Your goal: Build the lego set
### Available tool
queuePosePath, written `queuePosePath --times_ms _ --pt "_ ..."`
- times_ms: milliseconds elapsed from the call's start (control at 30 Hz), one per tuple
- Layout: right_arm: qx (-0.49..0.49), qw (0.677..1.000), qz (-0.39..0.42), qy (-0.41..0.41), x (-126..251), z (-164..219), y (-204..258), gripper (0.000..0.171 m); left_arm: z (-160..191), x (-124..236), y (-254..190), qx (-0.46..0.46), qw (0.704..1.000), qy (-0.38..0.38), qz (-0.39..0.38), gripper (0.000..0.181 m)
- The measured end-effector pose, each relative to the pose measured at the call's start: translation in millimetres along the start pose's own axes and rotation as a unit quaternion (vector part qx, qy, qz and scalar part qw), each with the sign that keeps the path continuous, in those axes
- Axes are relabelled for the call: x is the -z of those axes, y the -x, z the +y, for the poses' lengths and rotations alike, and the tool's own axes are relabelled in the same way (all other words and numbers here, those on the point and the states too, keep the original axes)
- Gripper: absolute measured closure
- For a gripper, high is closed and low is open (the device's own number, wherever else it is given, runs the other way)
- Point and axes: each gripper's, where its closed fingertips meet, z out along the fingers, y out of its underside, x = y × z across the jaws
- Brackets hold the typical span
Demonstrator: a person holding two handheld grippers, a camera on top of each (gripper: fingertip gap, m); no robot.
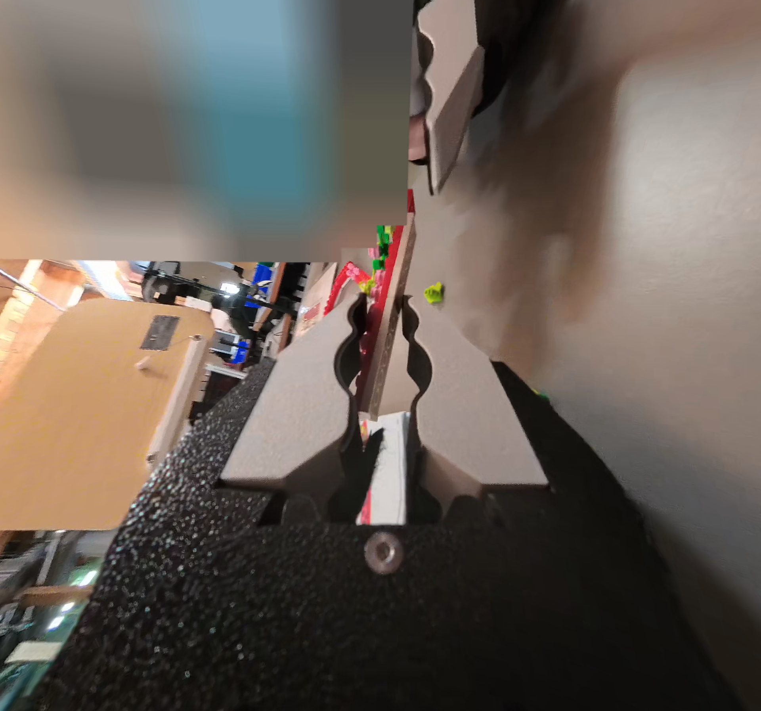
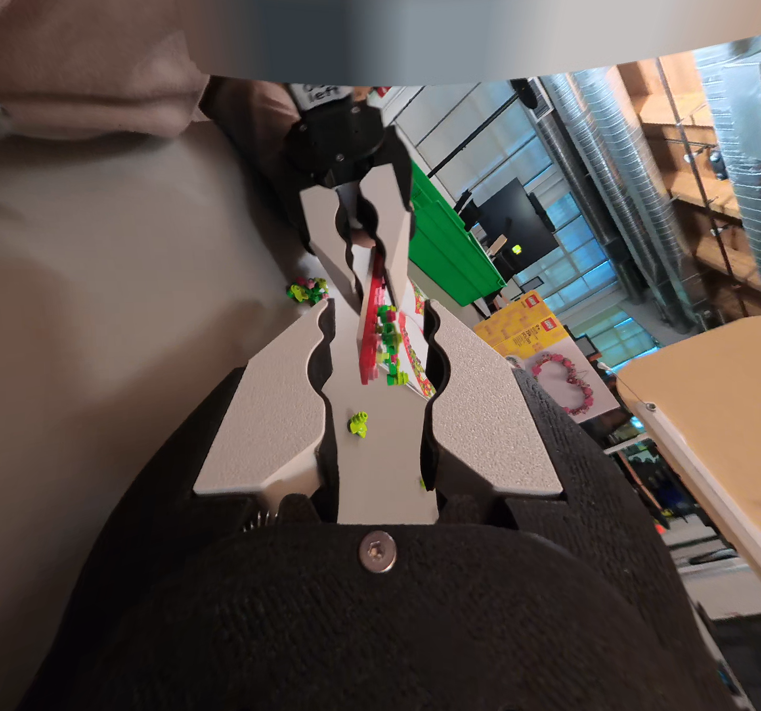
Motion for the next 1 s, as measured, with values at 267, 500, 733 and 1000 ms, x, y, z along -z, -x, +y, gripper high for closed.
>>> queuePosePath --times_ms 267,500,733,1000 --pt "-0.040 0.999 0.010 0.013 -1.4 11.1 -6.9 0.124 -6.2 -1.2 -2.2 -0.063 0.998 -0.008 -0.023 0.168" --pt "-0.024 0.999 -0.001 0.041 -7.3 18.7 1.0 0.133 -10.6 -0.5 -3.6 -0.016 1.000 -0.024 -0.009 0.168" --pt "-0.114 0.993 0.015 -0.002 -5.7 6.0 -14.4 0.141 -18.7 1.9 8.3 0.215 0.972 -0.077 0.044 0.168" --pt "-0.222 0.974 0.012 -0.046 -2.7 -7.0 -24.8 0.139 -27.9 2.6 14.8 0.351 0.923 -0.127 0.092 0.168"
